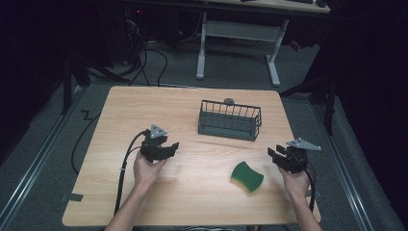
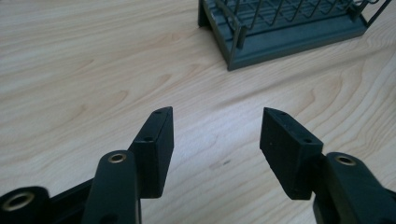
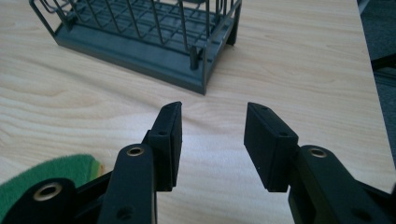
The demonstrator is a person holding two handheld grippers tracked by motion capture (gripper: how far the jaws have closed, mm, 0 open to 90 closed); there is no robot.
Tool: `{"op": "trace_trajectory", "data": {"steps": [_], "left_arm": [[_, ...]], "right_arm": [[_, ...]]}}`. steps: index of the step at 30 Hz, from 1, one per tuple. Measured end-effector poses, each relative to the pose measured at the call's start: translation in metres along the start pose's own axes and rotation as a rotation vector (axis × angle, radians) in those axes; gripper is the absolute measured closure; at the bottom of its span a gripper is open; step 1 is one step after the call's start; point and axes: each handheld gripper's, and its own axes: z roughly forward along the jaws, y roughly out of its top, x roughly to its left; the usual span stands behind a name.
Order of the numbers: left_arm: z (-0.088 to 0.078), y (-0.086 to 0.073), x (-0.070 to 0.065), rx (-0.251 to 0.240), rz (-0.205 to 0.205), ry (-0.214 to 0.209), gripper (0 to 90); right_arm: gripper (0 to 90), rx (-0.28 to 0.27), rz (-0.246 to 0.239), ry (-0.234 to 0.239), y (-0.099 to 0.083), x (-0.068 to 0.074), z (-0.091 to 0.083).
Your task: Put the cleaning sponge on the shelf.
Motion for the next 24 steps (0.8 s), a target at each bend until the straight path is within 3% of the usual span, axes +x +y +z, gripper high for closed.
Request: {"op": "trace_trajectory", "data": {"steps": [11, 24], "left_arm": [[0.022, 0.035, -0.008, -0.010, 0.005, -0.030, 48.5], [0.054, 0.064, -0.013, 0.037, -0.008, -0.029, 53.4]], "right_arm": [[58.3, 0.005, 0.007, 0.021, 0.029, -0.001, 0.015], [62.8, 0.042, 0.007, 0.025, 0.049, 0.002, 0.040]]}}
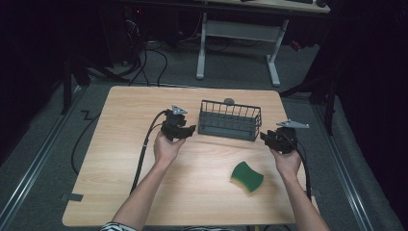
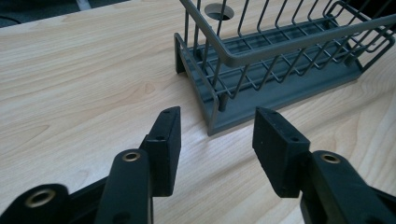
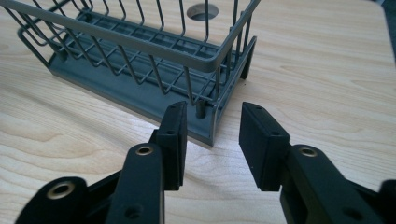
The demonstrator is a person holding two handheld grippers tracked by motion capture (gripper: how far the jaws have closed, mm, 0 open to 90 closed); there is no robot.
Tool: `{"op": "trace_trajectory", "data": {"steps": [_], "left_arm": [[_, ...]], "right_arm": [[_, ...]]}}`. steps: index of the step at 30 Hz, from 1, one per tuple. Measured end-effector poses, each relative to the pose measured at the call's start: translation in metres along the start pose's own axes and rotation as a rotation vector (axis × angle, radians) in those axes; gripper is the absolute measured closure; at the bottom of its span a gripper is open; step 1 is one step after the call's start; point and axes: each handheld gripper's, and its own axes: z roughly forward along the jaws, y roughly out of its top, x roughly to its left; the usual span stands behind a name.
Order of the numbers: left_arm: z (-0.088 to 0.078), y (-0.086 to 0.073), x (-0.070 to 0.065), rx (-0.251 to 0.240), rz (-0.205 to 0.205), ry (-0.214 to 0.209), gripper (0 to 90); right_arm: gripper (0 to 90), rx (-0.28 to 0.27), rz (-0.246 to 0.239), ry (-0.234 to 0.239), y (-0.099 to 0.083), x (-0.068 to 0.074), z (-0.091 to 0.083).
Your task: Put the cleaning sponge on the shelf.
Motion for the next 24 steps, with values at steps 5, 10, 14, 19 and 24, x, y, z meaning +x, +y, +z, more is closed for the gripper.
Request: {"op": "trace_trajectory", "data": {"steps": [5, 10, 14, 19, 24], "left_arm": [[0.012, 0.002, 0.000, -0.005, -0.029, -0.006, 55.3], [0.027, -0.002, -0.001, 0.022, -0.042, 0.005, 55.9], [0.037, -0.002, -0.004, 0.031, -0.040, 0.002, 56.4], [0.047, -0.002, -0.006, 0.033, -0.042, 0.006, 59.0], [0.052, -0.001, -0.007, 0.032, -0.044, 0.007, 61.2]], "right_arm": [[65.4, 0.030, -0.001, -0.006, 0.005, 0.000, 0.013], [65.9, 0.060, 0.016, -0.016, 0.002, -0.003, 0.024], [66.2, 0.062, 0.017, -0.019, 0.001, -0.003, 0.027], [67.8, 0.072, 0.011, -0.018, 0.000, -0.001, 0.034], [69.1, 0.071, 0.014, -0.024, -0.001, 0.000, 0.041]]}}
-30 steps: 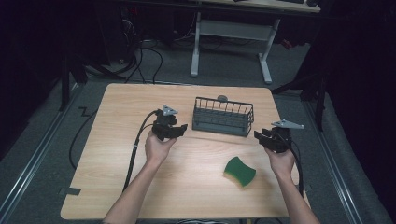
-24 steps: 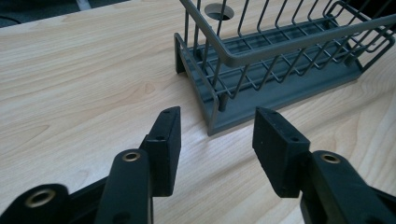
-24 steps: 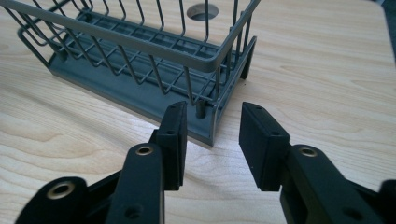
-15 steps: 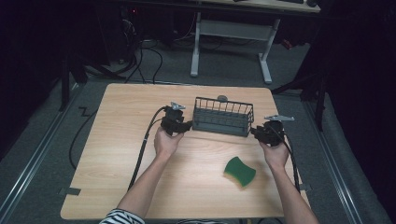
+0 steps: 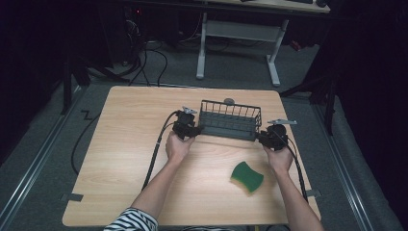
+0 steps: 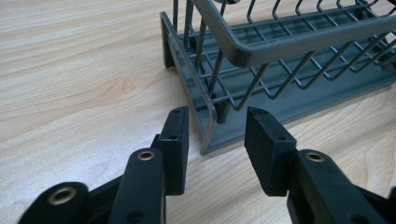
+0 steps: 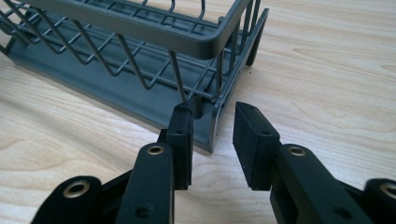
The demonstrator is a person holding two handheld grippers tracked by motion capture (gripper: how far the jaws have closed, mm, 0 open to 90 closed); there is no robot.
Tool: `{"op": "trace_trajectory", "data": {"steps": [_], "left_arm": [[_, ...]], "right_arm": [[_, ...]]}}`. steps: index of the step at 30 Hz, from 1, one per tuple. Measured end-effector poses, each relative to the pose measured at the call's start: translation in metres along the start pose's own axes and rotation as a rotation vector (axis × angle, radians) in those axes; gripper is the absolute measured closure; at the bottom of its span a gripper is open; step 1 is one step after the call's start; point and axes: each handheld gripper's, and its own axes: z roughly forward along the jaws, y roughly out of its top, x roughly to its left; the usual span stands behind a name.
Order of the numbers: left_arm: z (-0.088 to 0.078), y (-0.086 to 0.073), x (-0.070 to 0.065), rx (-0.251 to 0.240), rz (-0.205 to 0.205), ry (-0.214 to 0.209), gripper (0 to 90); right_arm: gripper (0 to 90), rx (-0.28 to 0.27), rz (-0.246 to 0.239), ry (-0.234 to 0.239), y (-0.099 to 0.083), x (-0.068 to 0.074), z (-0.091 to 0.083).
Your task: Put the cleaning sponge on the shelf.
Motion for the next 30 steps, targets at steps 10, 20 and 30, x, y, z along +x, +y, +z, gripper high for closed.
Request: {"op": "trace_trajectory", "data": {"steps": [10, 20, 30], "left_arm": [[0.011, 0.005, -0.003, 0.025, 0.003, -0.007, 65.5], [0.012, 0.006, -0.002, 0.032, 0.010, -0.010, 68.1], [0.008, 0.000, -0.002, 0.019, 0.021, -0.004, 69.5]], "right_arm": [[75.1, -0.003, -0.007, -0.016, -0.001, -0.001, 0.006], [79.3, -0.001, -0.019, -0.017, -0.001, -0.001, 0.010], [81.0, -0.004, -0.029, -0.012, -0.001, -0.001, 0.009]]}}
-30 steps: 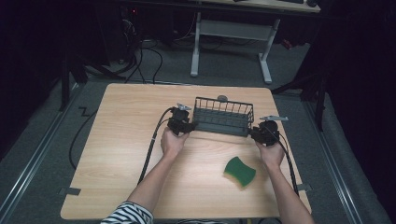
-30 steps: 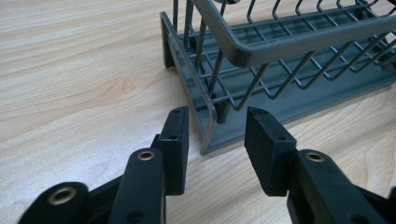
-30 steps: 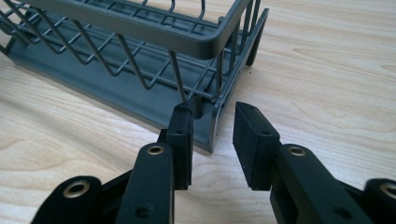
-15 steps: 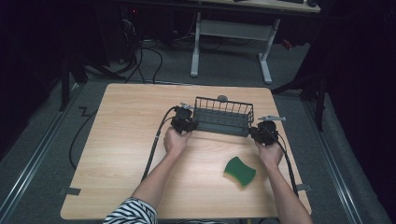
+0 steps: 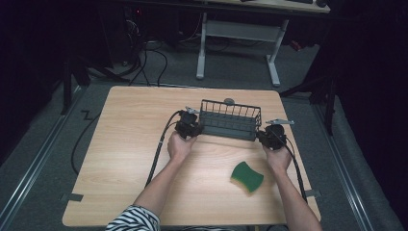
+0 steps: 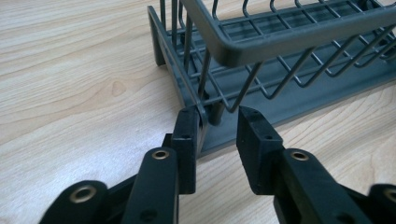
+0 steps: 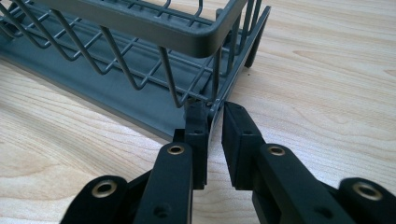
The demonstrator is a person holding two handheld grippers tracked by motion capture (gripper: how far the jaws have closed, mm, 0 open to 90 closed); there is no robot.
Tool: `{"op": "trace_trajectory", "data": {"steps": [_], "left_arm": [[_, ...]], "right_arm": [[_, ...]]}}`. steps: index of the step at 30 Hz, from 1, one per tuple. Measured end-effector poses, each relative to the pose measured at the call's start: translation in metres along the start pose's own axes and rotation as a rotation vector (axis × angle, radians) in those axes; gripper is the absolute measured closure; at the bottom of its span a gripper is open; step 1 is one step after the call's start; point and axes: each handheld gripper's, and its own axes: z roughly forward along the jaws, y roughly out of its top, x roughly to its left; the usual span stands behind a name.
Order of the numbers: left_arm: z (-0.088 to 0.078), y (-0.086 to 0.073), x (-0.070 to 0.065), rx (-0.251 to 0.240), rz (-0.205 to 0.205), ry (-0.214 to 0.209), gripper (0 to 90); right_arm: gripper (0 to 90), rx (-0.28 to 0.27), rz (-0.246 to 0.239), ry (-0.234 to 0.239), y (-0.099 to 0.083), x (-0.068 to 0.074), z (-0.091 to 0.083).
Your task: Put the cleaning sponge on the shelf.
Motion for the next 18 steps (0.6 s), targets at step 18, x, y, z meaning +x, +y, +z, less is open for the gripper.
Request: {"op": "trace_trajectory", "data": {"steps": [18], "left_arm": [[0.009, 0.001, 0.006, 0.013, -0.030, 0.031, 77.7]], "right_arm": [[83.6, 0.027, -0.030, -0.005, 0.009, 0.003, 0.001]]}}
